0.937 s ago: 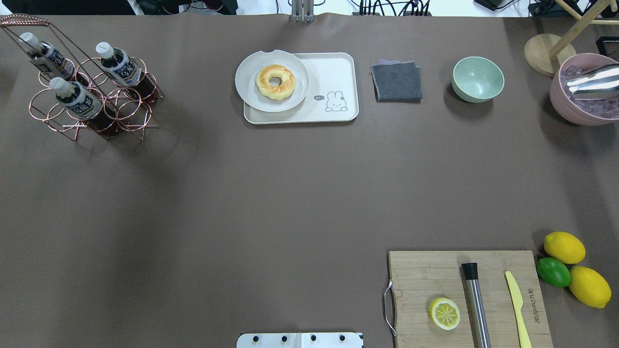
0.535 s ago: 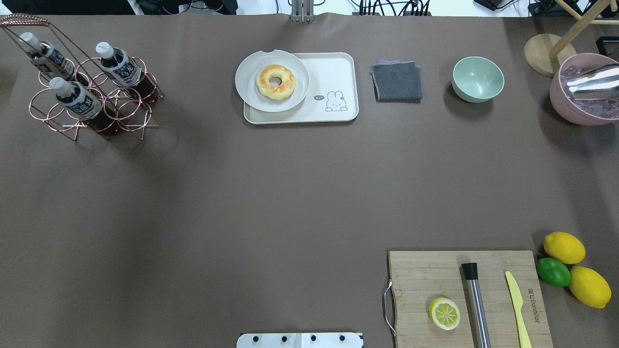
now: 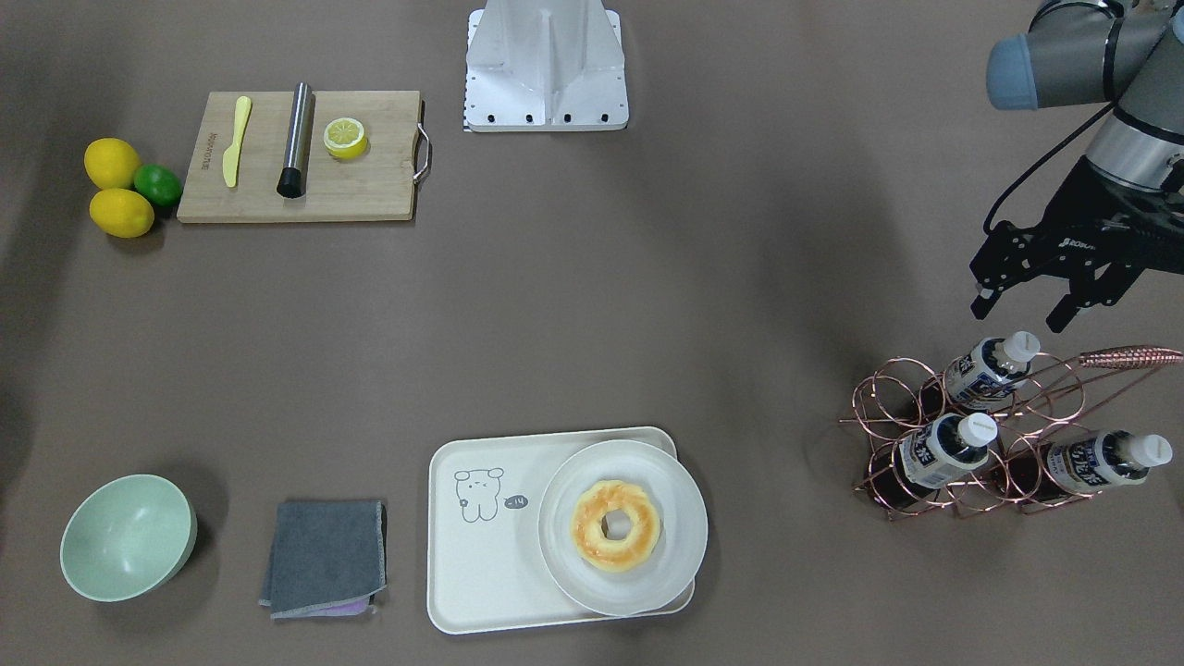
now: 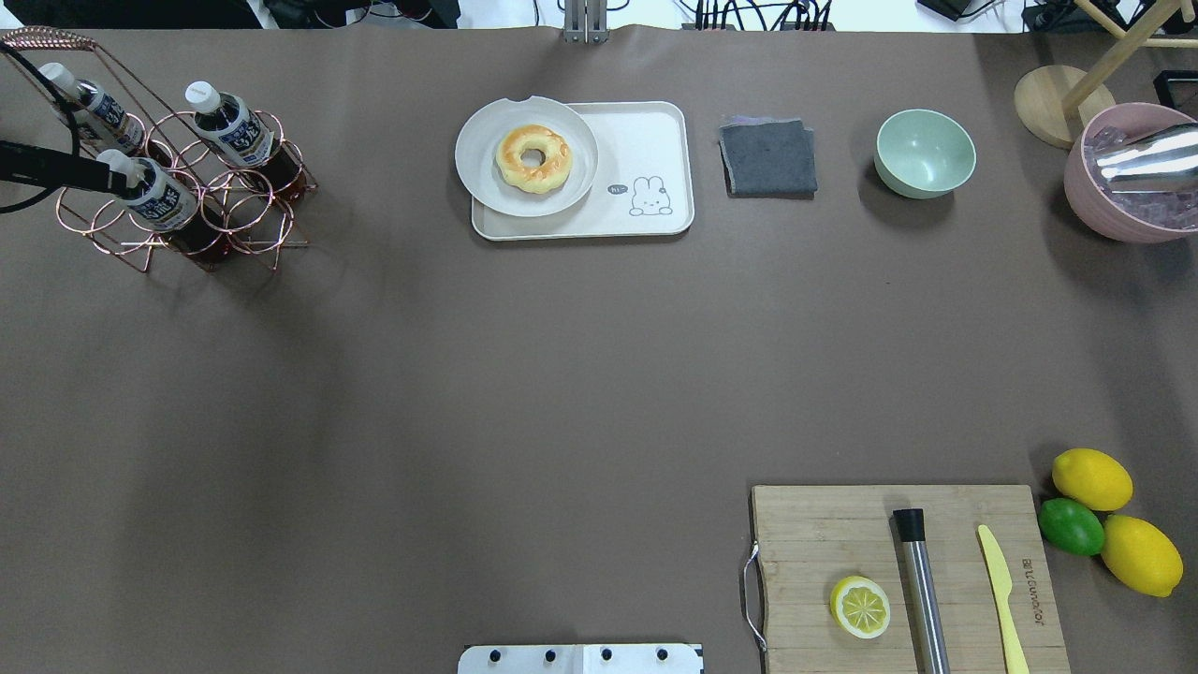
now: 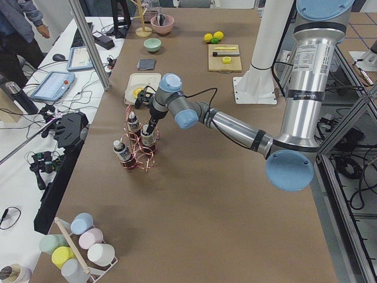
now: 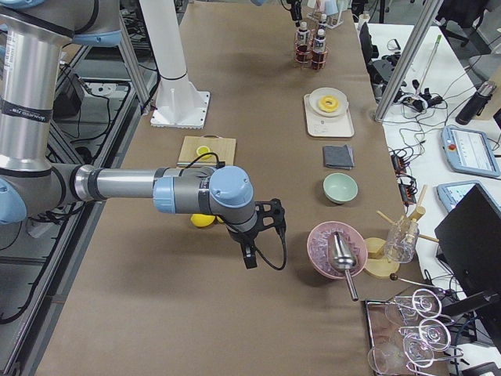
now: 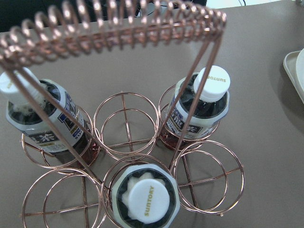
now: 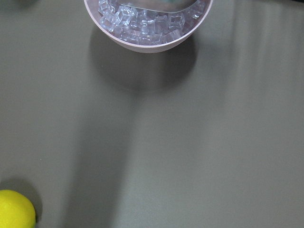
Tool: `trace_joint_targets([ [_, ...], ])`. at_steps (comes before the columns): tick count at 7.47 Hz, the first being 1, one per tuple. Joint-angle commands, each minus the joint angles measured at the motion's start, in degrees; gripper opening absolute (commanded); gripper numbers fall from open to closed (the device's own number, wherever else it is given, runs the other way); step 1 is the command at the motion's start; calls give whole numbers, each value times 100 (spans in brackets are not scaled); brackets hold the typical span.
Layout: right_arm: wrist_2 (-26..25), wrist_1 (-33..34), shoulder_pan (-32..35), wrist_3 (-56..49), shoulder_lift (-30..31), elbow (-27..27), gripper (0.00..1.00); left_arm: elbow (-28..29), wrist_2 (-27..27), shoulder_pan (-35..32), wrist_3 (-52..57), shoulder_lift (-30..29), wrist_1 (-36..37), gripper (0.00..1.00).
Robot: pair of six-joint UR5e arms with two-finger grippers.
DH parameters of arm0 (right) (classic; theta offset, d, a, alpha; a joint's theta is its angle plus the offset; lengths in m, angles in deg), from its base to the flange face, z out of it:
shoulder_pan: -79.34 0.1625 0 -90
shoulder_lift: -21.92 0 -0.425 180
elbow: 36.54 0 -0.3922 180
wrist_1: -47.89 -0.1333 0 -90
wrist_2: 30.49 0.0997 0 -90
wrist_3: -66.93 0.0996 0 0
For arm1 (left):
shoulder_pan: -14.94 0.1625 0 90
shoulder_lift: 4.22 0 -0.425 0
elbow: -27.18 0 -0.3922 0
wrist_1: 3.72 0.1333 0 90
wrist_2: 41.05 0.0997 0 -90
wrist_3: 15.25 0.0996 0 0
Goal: Place tea on tray
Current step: 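Lower the left gripper onto a tea bottle in the copper rack and grasp it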
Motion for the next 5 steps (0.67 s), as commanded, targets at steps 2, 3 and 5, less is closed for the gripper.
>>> trace_joint_targets([
  [2,22,-455,0,17,208,-10,100,258,11,14,177,-142,-36,86],
  [3,22,-572,9,26,227,-10,100,337,11,14,222,-186,-36,84],
  [5,31,-573,0,26,228,-27,100,373,2,14,213,-248,-36,67],
])
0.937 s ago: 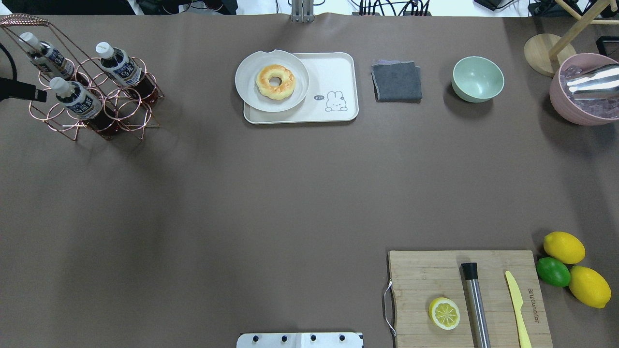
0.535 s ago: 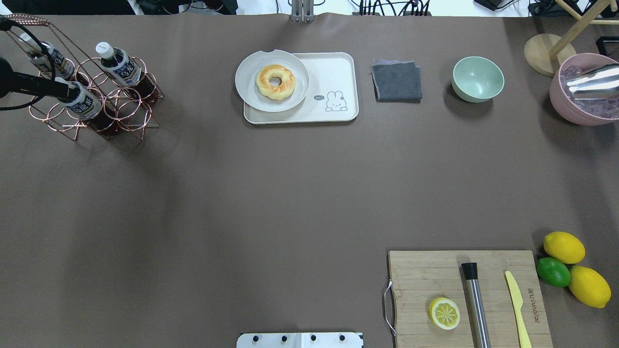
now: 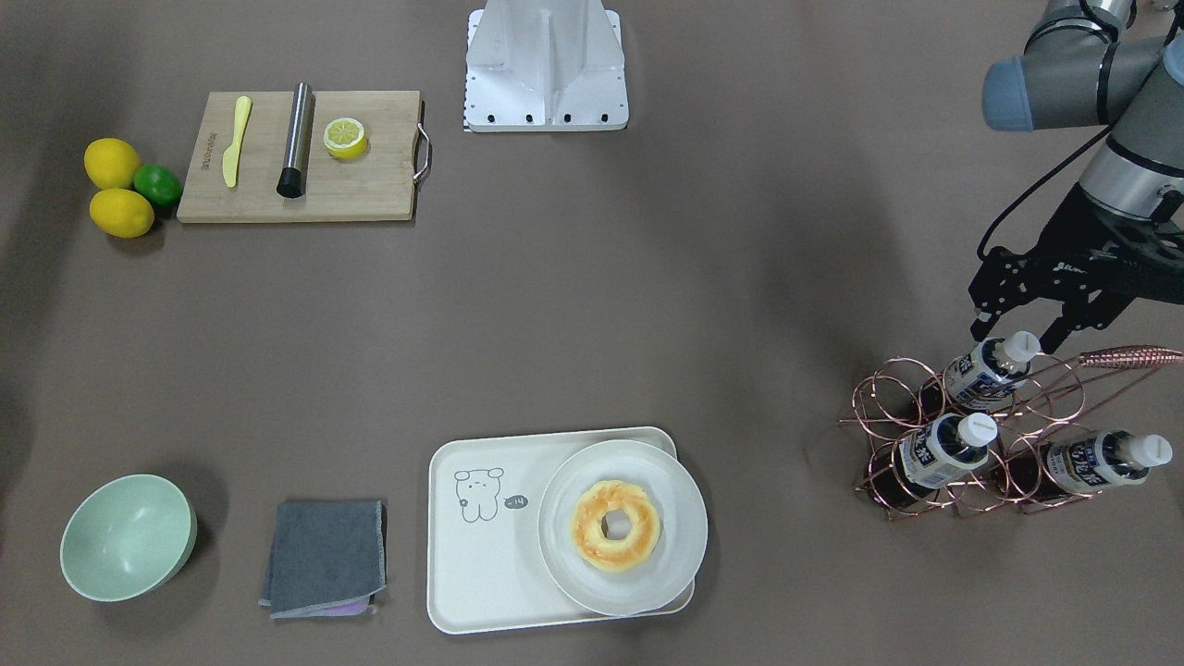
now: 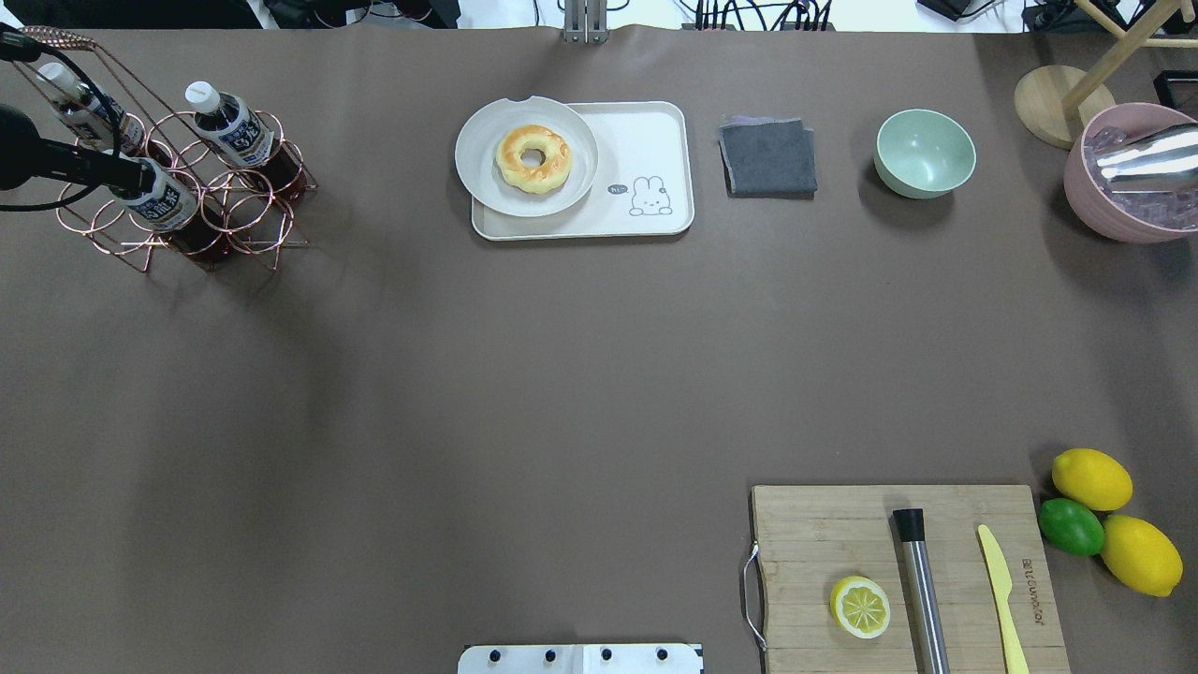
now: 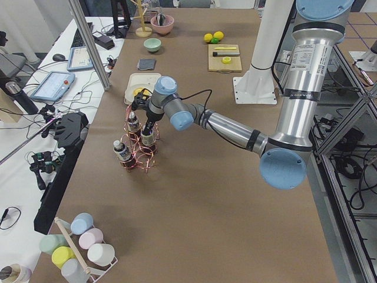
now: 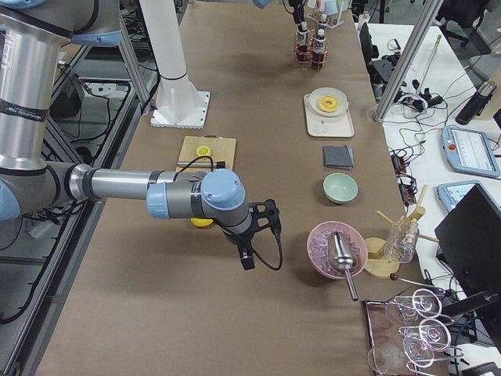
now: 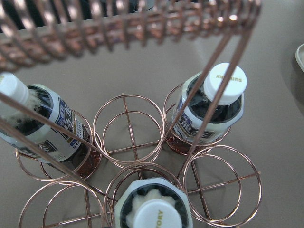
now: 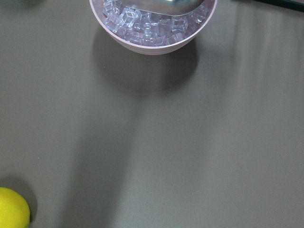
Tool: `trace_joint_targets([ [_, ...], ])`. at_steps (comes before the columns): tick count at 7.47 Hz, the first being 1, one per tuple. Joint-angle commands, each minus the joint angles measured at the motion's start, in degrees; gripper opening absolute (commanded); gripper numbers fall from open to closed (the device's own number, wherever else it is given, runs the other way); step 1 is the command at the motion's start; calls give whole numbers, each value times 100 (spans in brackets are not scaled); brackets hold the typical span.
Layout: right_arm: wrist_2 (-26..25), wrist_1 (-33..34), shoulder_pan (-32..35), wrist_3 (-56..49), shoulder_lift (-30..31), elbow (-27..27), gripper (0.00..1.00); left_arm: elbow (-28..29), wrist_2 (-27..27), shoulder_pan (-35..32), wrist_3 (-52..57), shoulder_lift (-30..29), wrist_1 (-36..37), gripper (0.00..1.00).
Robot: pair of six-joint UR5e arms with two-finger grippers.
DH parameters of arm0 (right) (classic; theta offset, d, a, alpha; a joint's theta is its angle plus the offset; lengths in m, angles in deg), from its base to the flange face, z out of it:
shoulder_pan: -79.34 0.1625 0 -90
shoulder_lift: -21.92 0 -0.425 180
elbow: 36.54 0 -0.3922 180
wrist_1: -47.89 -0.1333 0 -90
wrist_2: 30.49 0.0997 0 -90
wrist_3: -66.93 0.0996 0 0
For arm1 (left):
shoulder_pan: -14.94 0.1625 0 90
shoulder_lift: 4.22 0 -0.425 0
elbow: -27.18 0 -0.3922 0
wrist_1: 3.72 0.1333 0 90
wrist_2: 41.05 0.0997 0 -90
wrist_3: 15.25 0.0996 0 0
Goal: Place tea on tray
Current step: 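Lower the left gripper onto a tea bottle in the copper rack and grasp it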
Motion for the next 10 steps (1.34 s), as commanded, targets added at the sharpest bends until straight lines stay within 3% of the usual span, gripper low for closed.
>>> trace_joint_targets([
  [1,9,-46,6,2,6,-8,100,9,-26,-9,8,-39,0,40],
  [3,18,-46,6,2,6,9,100,27,-44,-44,8,-47,17,19],
  [4,18,-46,6,2,6,9,100,27,-53,-70,25,-39,17,0],
  [8,18,-81,6,11,5,9,100,-122,-70,-376,43,-47,44,0],
  [10,26,-82,6,11,14,9,100,-420,-612,-762,51,-21,61,0],
])
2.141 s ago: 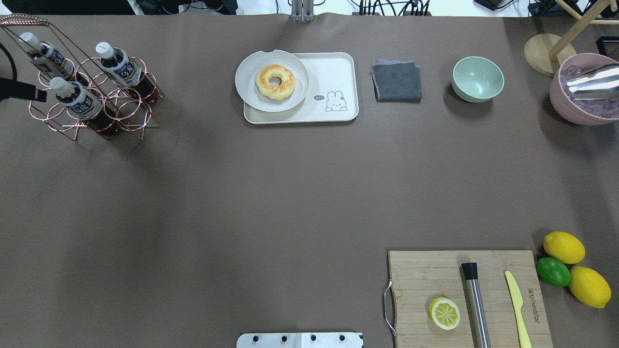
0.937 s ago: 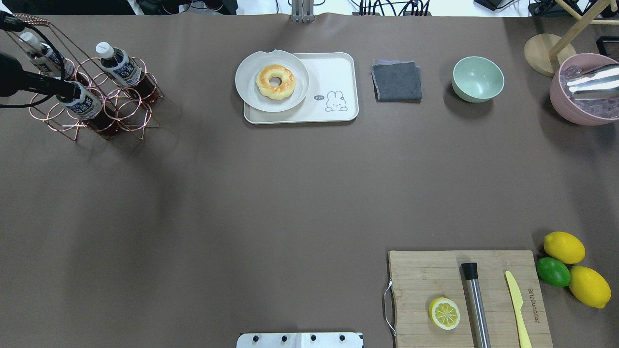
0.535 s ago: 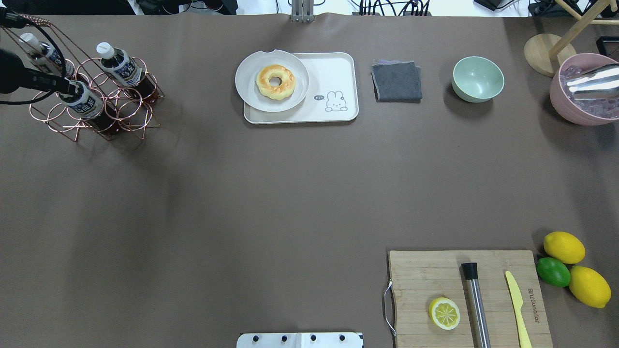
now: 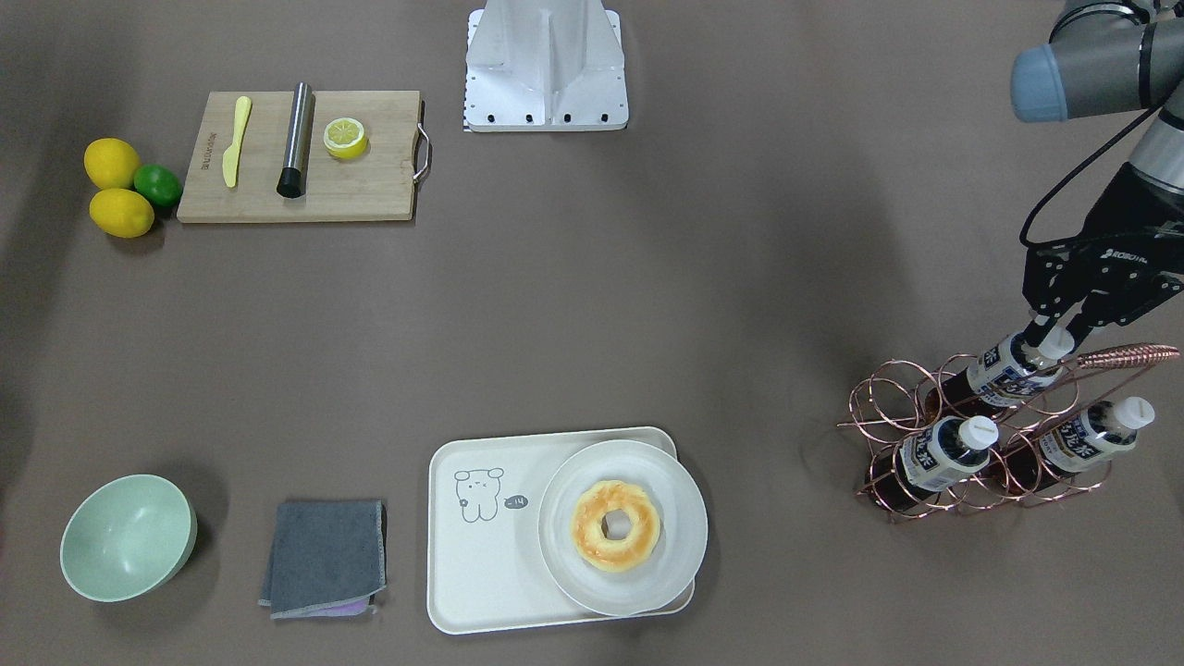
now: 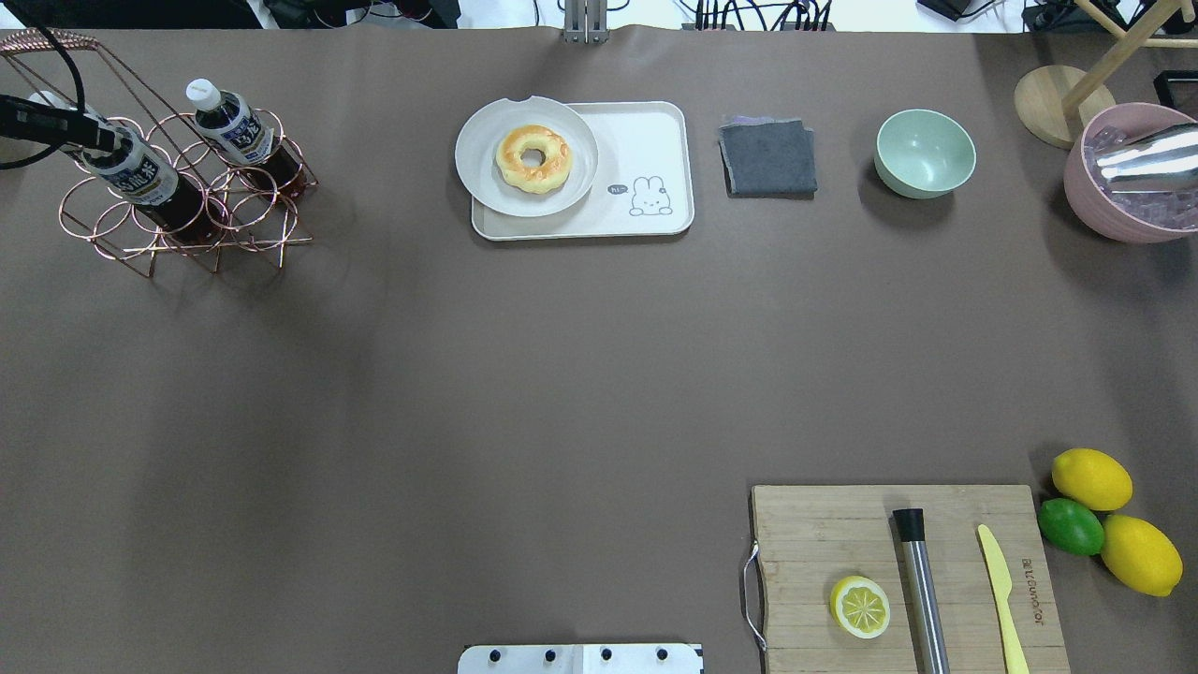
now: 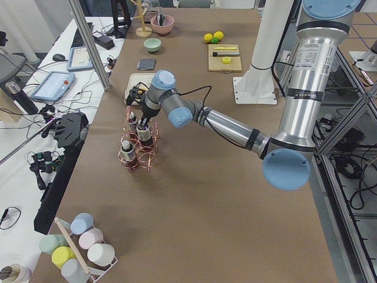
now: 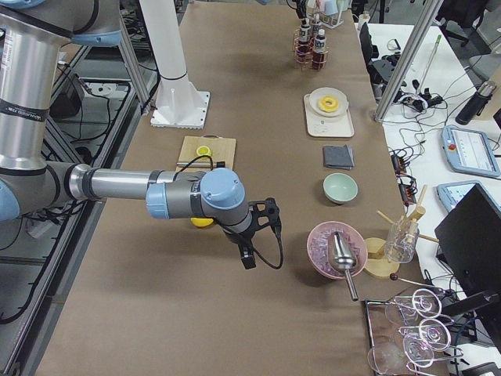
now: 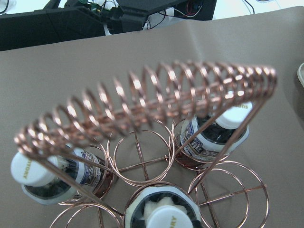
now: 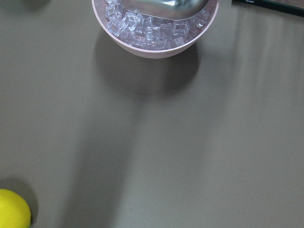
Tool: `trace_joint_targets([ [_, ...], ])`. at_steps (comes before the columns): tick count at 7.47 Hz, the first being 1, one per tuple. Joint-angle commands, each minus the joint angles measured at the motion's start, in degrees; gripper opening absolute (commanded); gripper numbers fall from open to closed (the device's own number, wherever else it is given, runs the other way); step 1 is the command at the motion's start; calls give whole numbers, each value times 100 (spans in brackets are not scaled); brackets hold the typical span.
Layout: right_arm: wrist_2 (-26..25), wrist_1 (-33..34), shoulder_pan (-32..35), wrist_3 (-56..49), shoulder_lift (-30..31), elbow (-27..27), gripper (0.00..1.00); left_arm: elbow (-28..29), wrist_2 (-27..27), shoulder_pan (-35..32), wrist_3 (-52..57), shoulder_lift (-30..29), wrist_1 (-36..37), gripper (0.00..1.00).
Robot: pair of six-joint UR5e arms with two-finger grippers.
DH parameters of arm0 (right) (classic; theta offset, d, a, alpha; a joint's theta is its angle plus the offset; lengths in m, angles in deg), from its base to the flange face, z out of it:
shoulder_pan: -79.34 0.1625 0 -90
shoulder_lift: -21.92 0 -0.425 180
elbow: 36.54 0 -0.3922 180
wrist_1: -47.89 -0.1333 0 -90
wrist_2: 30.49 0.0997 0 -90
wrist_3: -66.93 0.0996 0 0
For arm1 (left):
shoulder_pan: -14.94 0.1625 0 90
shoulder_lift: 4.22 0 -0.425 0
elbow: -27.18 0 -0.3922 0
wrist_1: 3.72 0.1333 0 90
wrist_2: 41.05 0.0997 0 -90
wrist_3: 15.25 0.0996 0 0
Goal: Place tea on tray
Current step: 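Lower the left gripper onto a tea bottle in the copper rack and grasp it, then lift the tea bottle from the rack with the left gripper onto the table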
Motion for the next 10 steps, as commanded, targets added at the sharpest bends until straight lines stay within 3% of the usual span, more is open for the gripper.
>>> trace_joint_targets([
  [1,34,-4,0,0,10,-17,100,-423,-621,-432,4,67,17,0],
  [3,35,5,0,18,19,-18,100,-1053,-859,-757,39,286,366,0],
  [5,35,5,0,9,28,-26,100,-1871,-860,-514,-21,105,1435,0],
  [7,35,5,-9,26,19,-18,100,-2007,-485,205,-494,-623,2071,0],
  [9,148,-4,-9,27,19,-18,100,-2085,628,1441,-995,-1990,3813,0],
  [10,149,5,-9,27,19,-26,100,-2077,1069,2065,-1494,-2485,4241,0],
])
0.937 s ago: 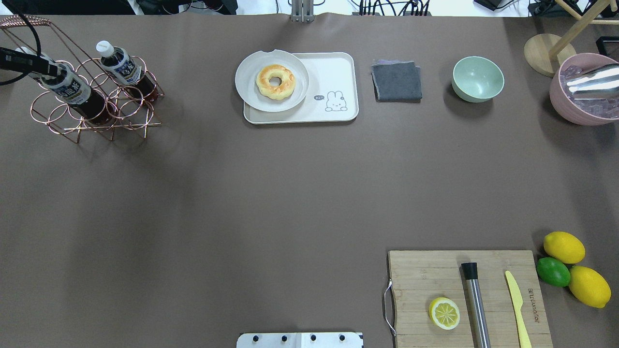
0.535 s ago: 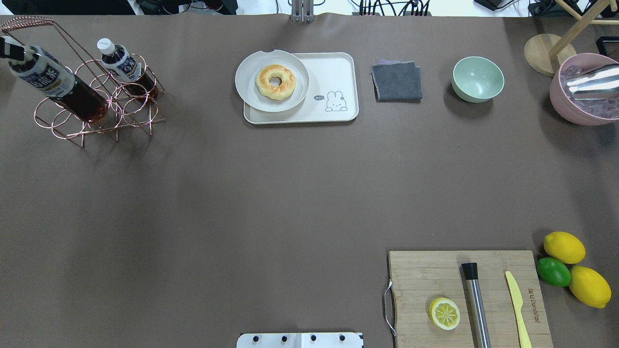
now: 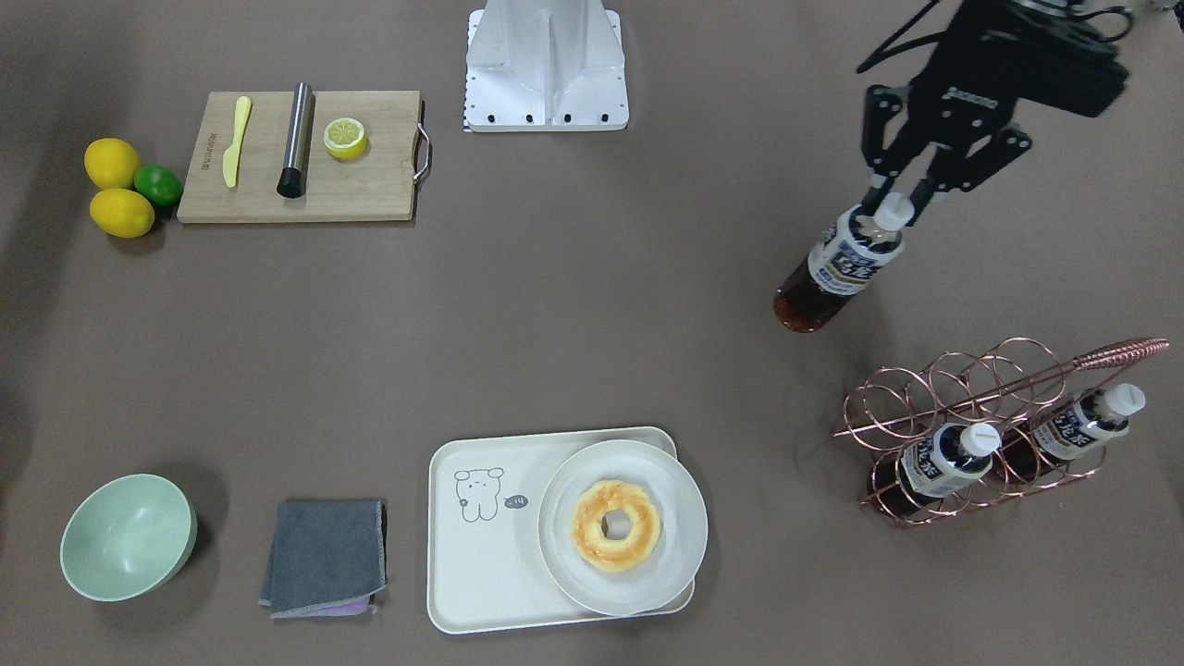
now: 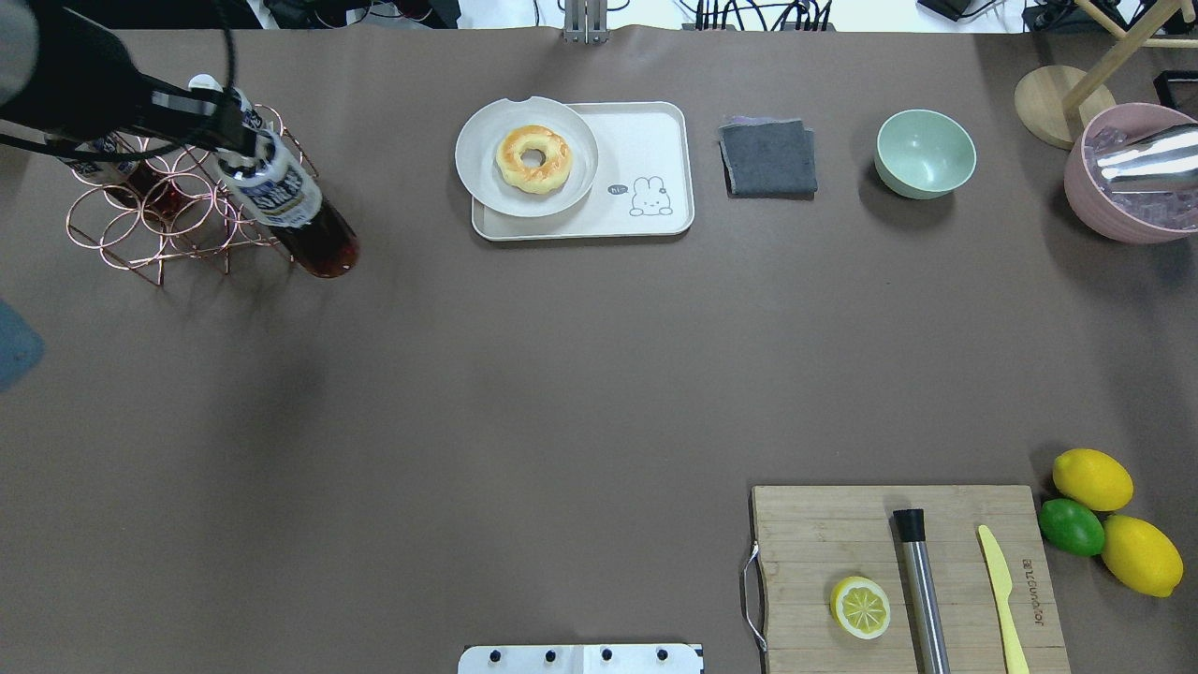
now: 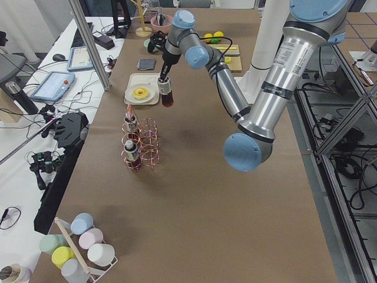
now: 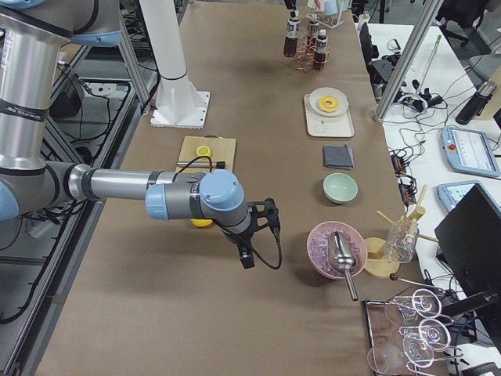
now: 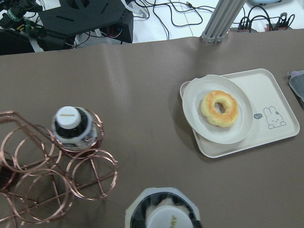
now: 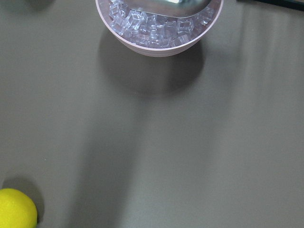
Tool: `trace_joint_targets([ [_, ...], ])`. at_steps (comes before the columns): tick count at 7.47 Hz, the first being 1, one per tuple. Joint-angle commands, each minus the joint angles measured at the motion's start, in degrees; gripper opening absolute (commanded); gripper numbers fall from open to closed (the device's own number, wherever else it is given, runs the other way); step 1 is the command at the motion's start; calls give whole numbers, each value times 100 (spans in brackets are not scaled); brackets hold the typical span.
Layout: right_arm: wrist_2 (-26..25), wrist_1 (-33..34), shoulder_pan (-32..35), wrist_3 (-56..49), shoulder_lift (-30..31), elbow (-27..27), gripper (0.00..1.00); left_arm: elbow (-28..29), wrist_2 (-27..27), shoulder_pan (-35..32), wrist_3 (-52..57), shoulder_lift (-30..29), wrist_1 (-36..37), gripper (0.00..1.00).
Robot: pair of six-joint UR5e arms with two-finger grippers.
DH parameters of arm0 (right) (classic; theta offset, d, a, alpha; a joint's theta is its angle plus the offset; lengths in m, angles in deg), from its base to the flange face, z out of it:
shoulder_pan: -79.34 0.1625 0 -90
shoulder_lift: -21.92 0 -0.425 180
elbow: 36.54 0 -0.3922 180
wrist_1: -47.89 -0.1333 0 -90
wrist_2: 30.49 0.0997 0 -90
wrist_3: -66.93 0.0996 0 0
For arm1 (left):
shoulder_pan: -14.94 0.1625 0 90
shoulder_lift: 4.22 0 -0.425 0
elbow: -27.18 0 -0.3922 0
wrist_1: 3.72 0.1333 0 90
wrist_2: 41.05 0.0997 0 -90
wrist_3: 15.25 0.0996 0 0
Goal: Place tea on tray
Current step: 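Lift the tea bottle from the rack with the left gripper onto the table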
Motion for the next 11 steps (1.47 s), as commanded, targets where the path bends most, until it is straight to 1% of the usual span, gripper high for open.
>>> trace_joint_targets([
  [1,51,7,-3,-7,-1,-8,100,47,1344,1882,-1389,-1314,1103,0],
  [2,60,7,-3,1,-1,-17,100,187,2019,2612,-1874,-1578,1120,0],
  [3,103,7,-3,-7,-1,-26,100,406,2696,3324,-2045,-1720,1112,0],
  [4,191,7,-3,-7,-1,-43,100,704,2990,3610,-2246,-2061,1120,0],
  [5,200,7,6,-25,8,-61,100,1003,3053,3743,-2431,-2221,1103,0],
  [7,200,7,6,-34,8,-70,100,1093,3072,3806,-2424,-2188,1103,0],
  [8,200,-2,6,-34,8,-79,100,1163,3254,3806,-2416,-2205,1085,0],
  [11,236,-2,-3,-34,-27,-70,100,1172,3300,3876,-2424,-2179,1068,0],
])
